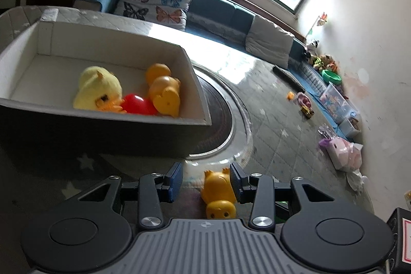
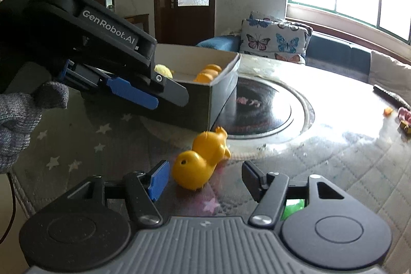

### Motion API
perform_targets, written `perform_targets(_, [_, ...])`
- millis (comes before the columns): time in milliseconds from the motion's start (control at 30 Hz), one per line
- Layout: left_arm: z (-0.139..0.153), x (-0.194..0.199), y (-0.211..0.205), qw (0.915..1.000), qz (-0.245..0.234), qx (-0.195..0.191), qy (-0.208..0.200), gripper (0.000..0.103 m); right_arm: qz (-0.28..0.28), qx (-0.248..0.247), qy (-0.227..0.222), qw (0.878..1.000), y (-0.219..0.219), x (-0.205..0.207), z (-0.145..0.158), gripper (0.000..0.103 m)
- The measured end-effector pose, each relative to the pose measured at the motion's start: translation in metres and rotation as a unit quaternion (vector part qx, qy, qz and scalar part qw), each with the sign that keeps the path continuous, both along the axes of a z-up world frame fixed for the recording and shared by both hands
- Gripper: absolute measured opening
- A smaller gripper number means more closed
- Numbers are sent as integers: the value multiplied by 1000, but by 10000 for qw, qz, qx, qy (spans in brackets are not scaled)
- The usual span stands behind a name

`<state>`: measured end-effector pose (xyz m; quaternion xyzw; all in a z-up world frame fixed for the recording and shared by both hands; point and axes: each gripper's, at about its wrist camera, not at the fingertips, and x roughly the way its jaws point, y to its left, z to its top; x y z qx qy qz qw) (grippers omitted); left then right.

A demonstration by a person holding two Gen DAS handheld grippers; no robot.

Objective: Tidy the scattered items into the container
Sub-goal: 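Move the left gripper to the small yellow rubber duck and close it, then lift the small yellow duck with the left gripper and carry it over the box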

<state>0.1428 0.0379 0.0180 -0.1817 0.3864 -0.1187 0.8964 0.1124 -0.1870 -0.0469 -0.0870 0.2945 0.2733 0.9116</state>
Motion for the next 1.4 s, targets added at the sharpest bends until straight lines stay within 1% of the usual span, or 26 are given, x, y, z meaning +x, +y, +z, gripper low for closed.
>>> perform_targets(200, [-7, 5, -9, 9996, -225, -141, 137, 43, 6, 26, 80, 10000, 4, 3, -4, 63])
perform_targets(333, [-11, 12, -12, 9991, -290, -208, 236, 43, -13, 40, 154, 9999, 7, 6, -7, 62])
perform_targets(433, [-14, 16, -13, 9987, -300, -277, 303, 43, -31, 79, 202, 9998, 7, 8, -9, 58])
perform_targets(600, [-19, 23, -13, 9981, -248, -403, 406, 43, -46, 103, 261, 9996, 8, 11, -11, 57])
perform_targets(667, [-21, 26, -13, 9978, -204, -426, 465, 43, -42, 107, 283, 9995, 8, 12, -12, 53])
perform_targets(833, [-28, 32, -11, 9969, -122, -493, 605, 43, -27, 111, 317, 9994, 10, 13, -12, 49])
perform_targets(1067, [-33, 37, -12, 9962, -122, -524, 688, 43, 10, 126, 333, 9994, 9, 13, -13, 42])
perform_targets(1267, [-38, 40, -13, 9956, -116, -552, 752, 43, 71, 92, 279, 9995, 11, 12, -13, 41])
perform_targets(1333, [-39, 40, -11, 9952, -115, -618, 747, 40, 87, 96, 279, 9995, 11, 12, -13, 41])
perform_targets(1400, [-40, 39, -9, 9949, -97, -678, 740, 39, 100, 98, 274, 9995, 11, 11, -13, 41])
